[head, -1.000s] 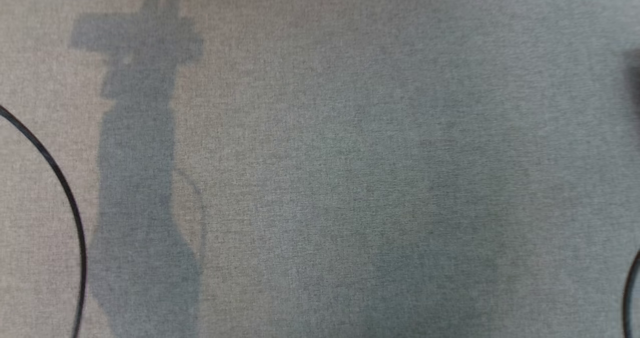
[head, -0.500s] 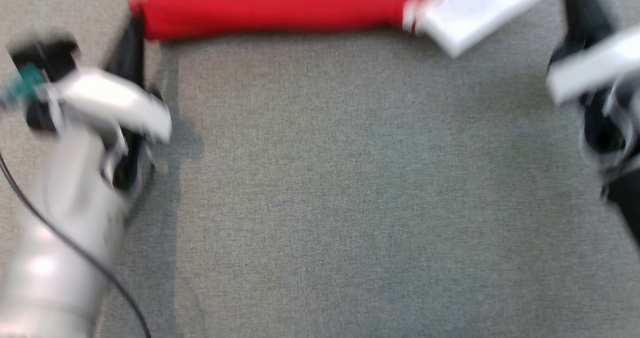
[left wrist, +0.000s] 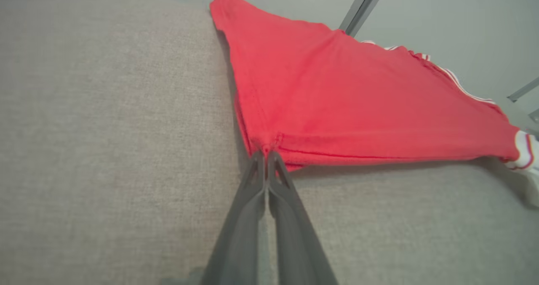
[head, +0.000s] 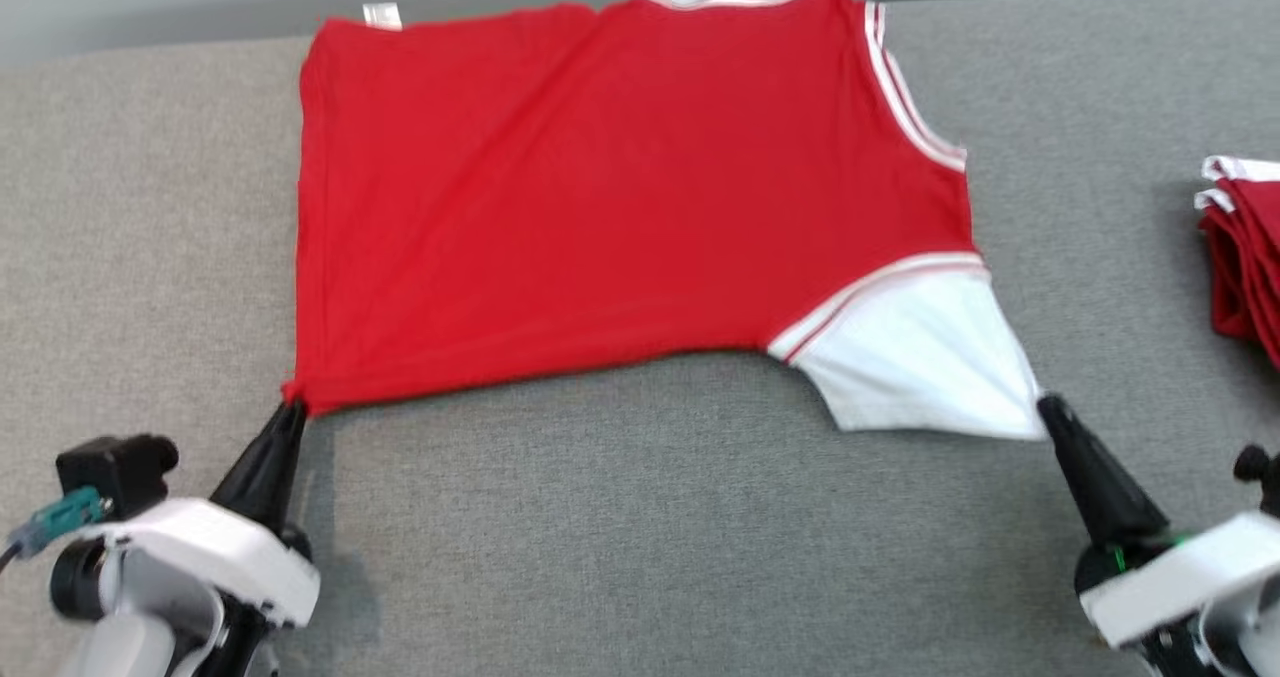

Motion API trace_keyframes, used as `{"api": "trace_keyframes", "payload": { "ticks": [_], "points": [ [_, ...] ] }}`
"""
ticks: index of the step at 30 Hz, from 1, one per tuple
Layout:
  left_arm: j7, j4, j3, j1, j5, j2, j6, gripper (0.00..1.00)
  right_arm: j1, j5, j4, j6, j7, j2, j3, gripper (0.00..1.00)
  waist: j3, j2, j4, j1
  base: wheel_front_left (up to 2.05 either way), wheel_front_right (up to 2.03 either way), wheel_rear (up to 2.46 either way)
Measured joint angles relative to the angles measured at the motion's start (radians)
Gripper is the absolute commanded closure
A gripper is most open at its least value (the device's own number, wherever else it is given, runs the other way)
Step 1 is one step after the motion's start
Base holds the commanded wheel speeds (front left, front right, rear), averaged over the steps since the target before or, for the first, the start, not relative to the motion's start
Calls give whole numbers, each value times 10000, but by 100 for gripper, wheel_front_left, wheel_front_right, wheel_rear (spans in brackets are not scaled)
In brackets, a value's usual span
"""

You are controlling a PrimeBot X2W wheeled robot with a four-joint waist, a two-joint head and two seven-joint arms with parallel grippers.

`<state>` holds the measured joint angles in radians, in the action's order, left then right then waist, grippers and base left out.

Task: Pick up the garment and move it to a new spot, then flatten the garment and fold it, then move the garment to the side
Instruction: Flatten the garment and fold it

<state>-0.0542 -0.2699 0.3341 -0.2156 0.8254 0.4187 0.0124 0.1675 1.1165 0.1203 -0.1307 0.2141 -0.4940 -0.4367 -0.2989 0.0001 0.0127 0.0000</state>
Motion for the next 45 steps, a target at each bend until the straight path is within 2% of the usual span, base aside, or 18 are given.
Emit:
{"api": "trace_keyframes", "payload": {
  "ticks": [5,8,10,11,16,19,28,36,45],
  "points": [
    [913,2255,-219,1761,167,767,1032,100,-1814,-431,-1409,2,-1183,-35,855,100,488,0,141,0,0,0,0],
    [1381,3411,-311,2715,303,1108,1592,100,-2934,-744,-2345,2,-2082,234,1459,100,804,0,210,0,0,0,0],
    [1668,4075,-376,3314,357,1325,1954,100,-3683,-1026,-2949,2,-2775,468,1987,100,1010,0,245,0,0,0,0],
    [1914,4673,-495,3850,395,1567,2293,100,-4377,-1321,-3624,2,-3494,782,2522,100,1189,0,269,0,0,0,0],
    [2424,5860,-708,4766,502,2019,2894,100,-5715,-2134,-5264,2,-5327,1854,3565,100,1476,0,218,0,0,0,0],
    [2663,6286,-765,4995,570,2226,3003,100,-6079,-2556,-6111,2,-6303,2585,4031,100,1548,0,162,0,0,0,0],
    [2846,6690,-911,5102,627,2380,3156,100,-5703,-3187,-6828,2,-7795,3685,4694,100,1534,0,168,0,0,0,0],
    [3009,6322,-945,3962,802,2441,2765,100,-3187,-2828,-5628,2,-7944,3411,4916,100,951,0,209,0,0,0,0],
    [3068,5542,-865,2467,894,2305,2203,100,85,-2533,-3553,2,-7595,2405,4161,100,-307,0,122,0,0,0,0]
  ]
}}
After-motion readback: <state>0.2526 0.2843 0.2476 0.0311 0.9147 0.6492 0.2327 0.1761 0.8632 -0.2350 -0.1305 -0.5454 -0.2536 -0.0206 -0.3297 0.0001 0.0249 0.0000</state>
